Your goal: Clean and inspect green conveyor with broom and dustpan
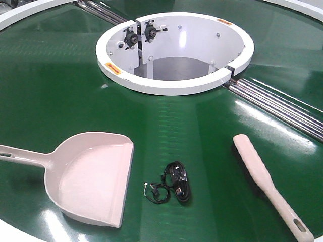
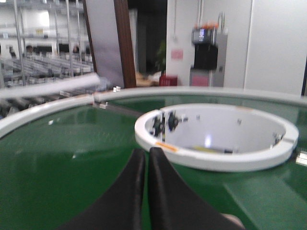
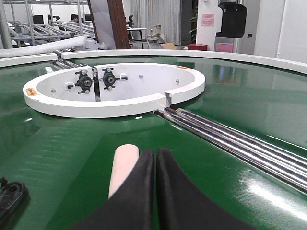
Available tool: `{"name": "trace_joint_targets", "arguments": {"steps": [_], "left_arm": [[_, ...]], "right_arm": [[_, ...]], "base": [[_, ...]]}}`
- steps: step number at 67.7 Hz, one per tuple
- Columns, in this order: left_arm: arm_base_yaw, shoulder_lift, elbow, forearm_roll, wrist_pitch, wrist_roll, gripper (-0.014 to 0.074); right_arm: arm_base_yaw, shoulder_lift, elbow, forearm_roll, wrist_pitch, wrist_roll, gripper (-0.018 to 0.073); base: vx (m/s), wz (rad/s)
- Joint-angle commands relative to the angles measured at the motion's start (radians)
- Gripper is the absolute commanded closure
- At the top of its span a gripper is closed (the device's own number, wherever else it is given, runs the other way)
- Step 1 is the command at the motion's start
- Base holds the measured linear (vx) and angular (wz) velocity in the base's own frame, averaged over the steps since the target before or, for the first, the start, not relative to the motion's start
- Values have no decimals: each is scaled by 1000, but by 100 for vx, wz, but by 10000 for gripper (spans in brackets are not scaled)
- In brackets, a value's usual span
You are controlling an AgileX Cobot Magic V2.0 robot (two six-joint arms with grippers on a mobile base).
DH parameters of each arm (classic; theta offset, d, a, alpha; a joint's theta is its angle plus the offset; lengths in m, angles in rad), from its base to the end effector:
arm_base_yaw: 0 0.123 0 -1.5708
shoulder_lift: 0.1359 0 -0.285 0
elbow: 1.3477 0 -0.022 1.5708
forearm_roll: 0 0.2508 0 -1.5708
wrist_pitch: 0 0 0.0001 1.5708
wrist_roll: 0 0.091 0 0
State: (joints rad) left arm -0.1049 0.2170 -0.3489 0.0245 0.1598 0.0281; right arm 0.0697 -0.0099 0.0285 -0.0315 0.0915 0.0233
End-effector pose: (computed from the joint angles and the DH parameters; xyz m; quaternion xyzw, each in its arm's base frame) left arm 0.0631 -0.0063 0.3028 0.0524 0.6838 -0.0178 0.7276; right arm 0.0568 0.0037 0.1958 -0.0268 0.7146 0.0205 0.6987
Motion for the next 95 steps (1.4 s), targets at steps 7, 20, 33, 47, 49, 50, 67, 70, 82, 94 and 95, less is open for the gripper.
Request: {"name": "trace_joint_targets", "arguments": {"steps": [7,20,33,47,49,50,67,70,82,94,95], "left_arm": [[-2,190,-123,-2,43,14,603],[-2,305,-124,-12,71,13,603],[-2,353,-124,-10,70,1,602],[-2,353,-124,-9,63,-13,562],[-2,353,-124,-9,63,-13,546],[-2,353,-124,-9,63,-13,538],[-2,353,-124,-10,70,-13,279],[-2,353,-124,-10,70,-13,230],[-2,353,-124,-10,53,-14,131],[-2,356,-133,-62,7,-34,132],[-2,360,-142,-62,11,-28,132]], "right_arm": [[-5,-18,20,-12,-76,-7,569],[-5,-18,20,-12,-76,-7,569],[-5,-18,20,-12,-76,-7,569],[-5,-18,20,-12,-77,-6,569],[-5,-18,20,-12,-77,-6,569],[-5,-18,20,-12,-77,-6,569],[-5,-18,20,-12,-77,-6,569],[-5,-18,20,-12,-77,-6,569],[-5,-18,20,-12,-77,-6,569],[-5,-18,20,-12,-76,-6,569],[-5,-18,20,-12,-76,-6,569]], "base": [[0,0],[0,0],[0,0],[0,0],[0,0],[0,0],[0,0],[0,0],[0,0],[0,0],[0,0]]}}
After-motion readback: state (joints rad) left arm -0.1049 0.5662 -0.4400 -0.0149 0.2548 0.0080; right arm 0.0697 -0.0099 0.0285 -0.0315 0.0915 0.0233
